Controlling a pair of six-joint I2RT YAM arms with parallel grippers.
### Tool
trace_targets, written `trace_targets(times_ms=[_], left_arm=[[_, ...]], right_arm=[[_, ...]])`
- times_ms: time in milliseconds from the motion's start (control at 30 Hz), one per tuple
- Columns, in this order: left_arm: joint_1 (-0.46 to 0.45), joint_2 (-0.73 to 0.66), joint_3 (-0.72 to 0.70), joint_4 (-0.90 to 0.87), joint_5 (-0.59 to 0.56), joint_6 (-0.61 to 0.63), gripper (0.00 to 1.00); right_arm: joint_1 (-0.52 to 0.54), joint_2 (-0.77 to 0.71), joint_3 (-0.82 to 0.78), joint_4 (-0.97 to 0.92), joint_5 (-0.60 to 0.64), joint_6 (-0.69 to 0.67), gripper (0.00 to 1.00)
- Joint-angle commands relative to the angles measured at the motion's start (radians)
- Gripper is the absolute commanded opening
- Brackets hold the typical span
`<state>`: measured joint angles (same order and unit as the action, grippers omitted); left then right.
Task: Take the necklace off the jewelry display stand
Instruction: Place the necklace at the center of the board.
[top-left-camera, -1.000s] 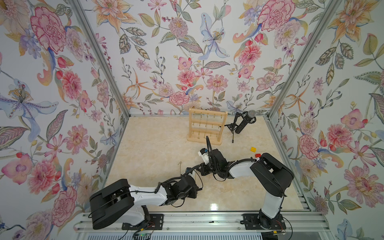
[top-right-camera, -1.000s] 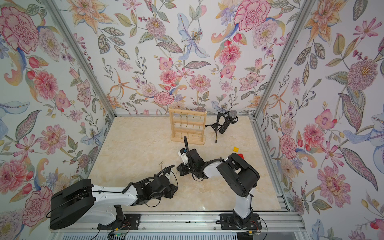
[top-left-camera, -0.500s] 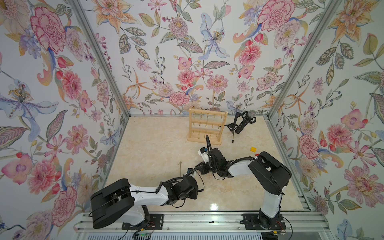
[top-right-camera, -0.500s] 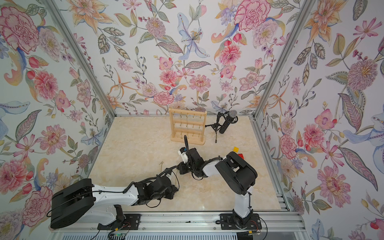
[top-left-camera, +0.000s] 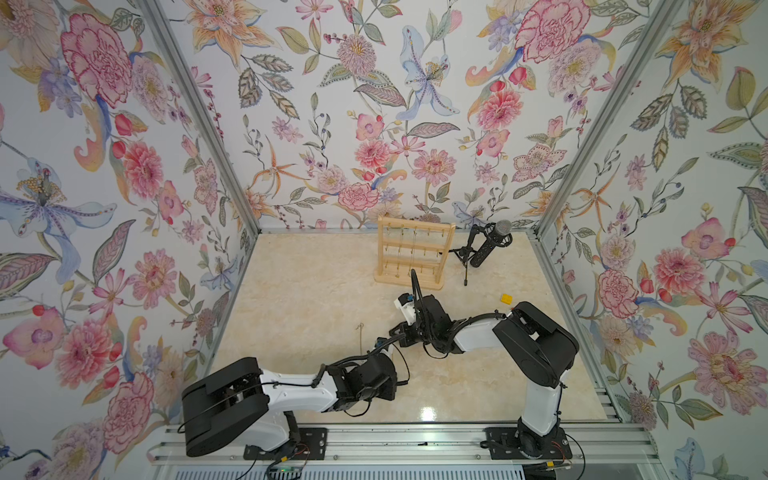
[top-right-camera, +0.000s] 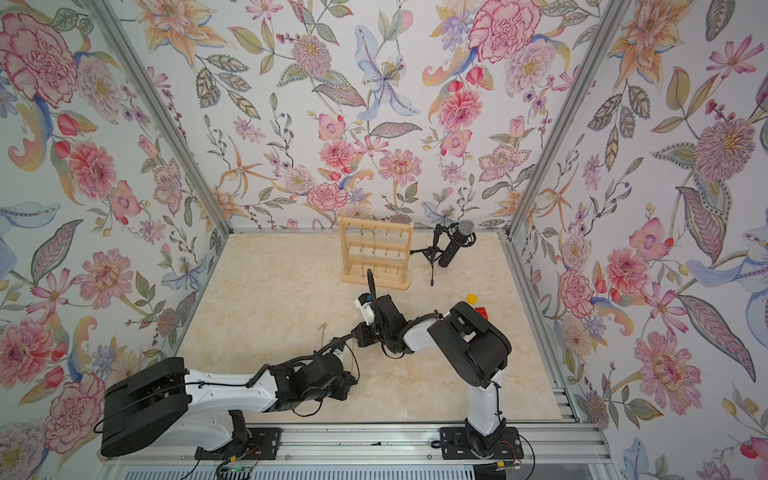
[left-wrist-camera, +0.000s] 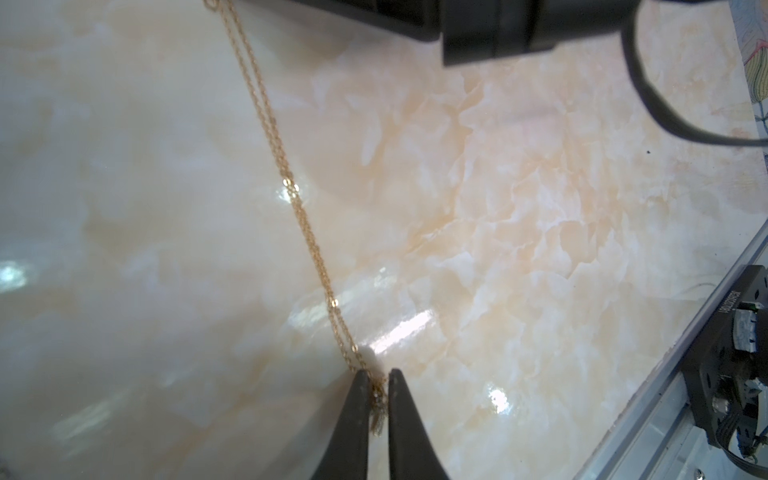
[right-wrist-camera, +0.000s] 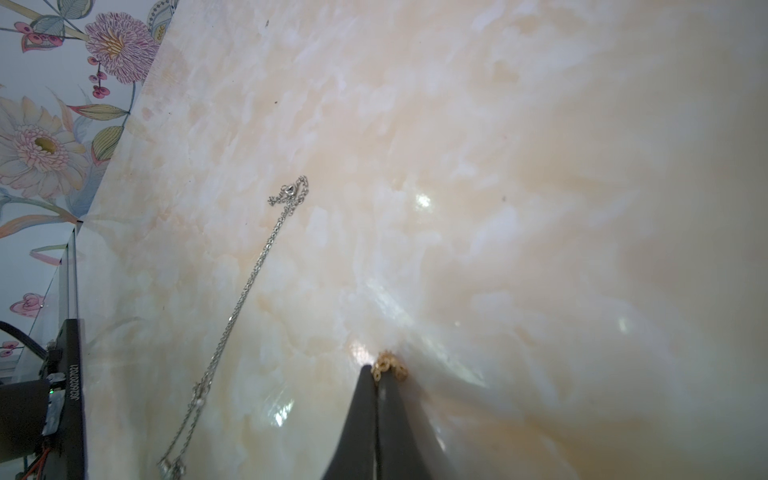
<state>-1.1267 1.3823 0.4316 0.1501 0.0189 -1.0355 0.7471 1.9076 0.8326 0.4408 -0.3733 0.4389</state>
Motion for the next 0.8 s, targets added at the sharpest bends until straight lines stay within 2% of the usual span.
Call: trace_targets(times_ms=[0,267,367,667,767], left_arm=[[-0.022,0.032,0.012,-0.053,-0.001,0.014,0.13],[-0.033,0.043,0.023,-0.068,-0.008,0.014,0.12],[-0.043,0.047,0.028,-0.076,-0.016,0.011,0.12],[-0.054,0.050,0.033,-0.089,-0.023,0.006,0.11],[-0.054,0.049,0.033,-0.090,-0.023,0.005,0.11]], right_arm=[[-0.011,0.010,0.000,0.007,0.033,0.016,0.04],[-0.017,-0.007,-0.022,0.027,0.051,0.035,0.11],[-0.020,-0.010,-0.022,0.029,0.054,0.042,0.18],[-0.041,-0.023,-0.033,0.048,0.068,0.085,0.24],[-0.045,-0.035,-0.039,0.065,0.066,0.101,0.29]])
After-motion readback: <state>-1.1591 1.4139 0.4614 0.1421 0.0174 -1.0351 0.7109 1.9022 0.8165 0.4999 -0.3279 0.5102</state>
